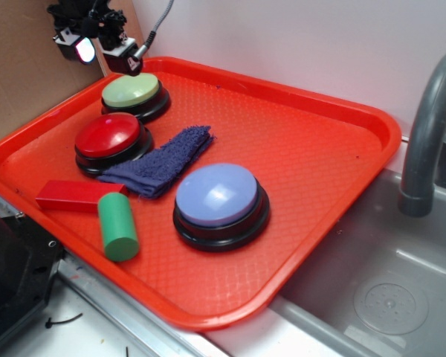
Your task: Push the green button.
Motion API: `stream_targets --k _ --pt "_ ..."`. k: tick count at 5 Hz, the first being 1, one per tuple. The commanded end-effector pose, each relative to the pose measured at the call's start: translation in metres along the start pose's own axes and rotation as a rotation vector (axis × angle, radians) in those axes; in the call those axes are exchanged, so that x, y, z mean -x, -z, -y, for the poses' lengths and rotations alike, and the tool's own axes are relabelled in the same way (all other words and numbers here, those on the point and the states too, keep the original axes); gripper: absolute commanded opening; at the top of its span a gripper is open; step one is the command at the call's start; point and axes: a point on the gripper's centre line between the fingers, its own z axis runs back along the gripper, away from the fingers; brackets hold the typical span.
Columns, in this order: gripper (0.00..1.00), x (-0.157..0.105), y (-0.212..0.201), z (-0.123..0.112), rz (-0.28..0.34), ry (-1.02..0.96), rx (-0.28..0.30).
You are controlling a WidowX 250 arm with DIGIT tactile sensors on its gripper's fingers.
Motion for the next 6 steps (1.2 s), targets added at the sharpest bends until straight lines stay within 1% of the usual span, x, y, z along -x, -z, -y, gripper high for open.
stream_targets --k 1,2,3,4,5,6 --pt "1.00 -0.013 0.034 -0.014 -0.023 0.001 -0.029" --pt "1.00 -0.010 0.047 -0.012 -0.053 0.010 -0.041" --pt "1.00 -0.011 0.036 -0.010 -0.019 0.018 -0.045" --pt "1.00 -0.013 -0.011 -0.010 0.054 0.005 -0.054" --pt "1.00 -0.014 -0.039 -0.013 0.082 -0.018 -0.055" --pt "1.00 -0.015 -0.059 -0.015 0.089 -0.017 -0.054"
